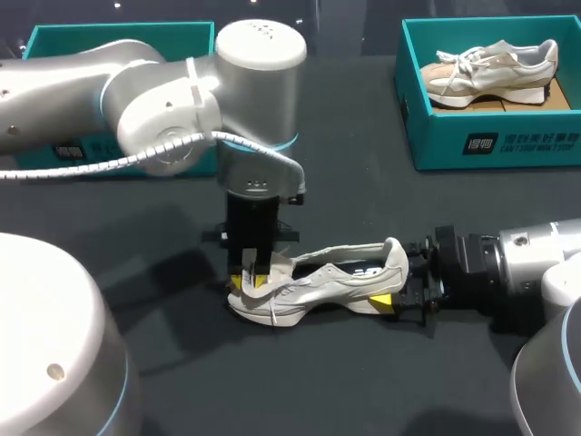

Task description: Take the shoe out of the shoebox, open the shoe tongue, remove and reinsert the insole, then place the shoe into the shoebox

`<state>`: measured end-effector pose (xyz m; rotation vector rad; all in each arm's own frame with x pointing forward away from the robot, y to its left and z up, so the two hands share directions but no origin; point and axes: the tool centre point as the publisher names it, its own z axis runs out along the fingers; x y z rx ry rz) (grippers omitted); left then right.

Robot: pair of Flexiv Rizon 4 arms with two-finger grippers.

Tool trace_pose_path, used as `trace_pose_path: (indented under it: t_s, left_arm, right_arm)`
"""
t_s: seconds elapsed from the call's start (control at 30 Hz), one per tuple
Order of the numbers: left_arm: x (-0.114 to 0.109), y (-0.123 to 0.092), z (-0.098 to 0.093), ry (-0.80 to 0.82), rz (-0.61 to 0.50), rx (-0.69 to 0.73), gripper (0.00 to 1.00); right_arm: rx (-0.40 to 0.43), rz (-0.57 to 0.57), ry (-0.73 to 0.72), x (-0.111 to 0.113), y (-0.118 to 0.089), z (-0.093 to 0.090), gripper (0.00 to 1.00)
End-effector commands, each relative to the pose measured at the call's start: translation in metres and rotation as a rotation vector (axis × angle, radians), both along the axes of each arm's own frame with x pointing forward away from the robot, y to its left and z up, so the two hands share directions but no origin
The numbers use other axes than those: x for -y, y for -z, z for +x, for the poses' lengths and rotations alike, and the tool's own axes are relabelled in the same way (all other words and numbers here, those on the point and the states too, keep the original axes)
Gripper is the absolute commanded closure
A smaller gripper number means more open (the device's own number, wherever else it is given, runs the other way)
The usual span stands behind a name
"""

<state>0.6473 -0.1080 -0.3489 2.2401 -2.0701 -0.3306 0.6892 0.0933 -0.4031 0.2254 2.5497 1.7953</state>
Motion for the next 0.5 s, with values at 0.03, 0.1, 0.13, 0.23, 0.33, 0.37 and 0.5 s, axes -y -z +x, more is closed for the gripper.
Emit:
trace_pose_path:
  t_s: [0.03,0.1,0.13,0.23,0.33,0.37,0.5]
  left_arm:
    - [-0.007,0.002,-0.007,0.0,-0.029,0.017,0.41]
    - [-0.01,0.001,-0.008,0.01,-0.012,0.022,0.33]
    - [-0.011,0.001,-0.009,0.013,-0.004,0.024,0.3]
    - [-0.013,-0.008,-0.01,0.023,-0.005,0.039,0.28]
    - [-0.009,-0.024,-0.009,0.049,-0.034,0.07,0.29]
    - [-0.006,-0.031,-0.008,0.062,-0.046,0.085,0.29]
    - [0.009,-0.057,0.0,0.113,-0.094,0.137,0.31]
  right_arm:
    - [-0.001,-0.002,0.001,0.0,-0.001,-0.001,1.0]
    - [-0.001,-0.002,0.001,0.0,-0.001,-0.001,1.0]
    - [-0.001,-0.002,0.001,0.0,-0.001,-0.001,1.0]
    - [-0.001,-0.002,0.001,0.0,-0.001,-0.001,1.0]
    - [-0.001,-0.002,0.001,0.0,-0.001,-0.001,1.0]
    - [-0.001,-0.002,0.001,0.0,-0.001,-0.001,1.0]
    - [-0.001,-0.002,0.001,0.0,-0.001,-0.001,1.0]
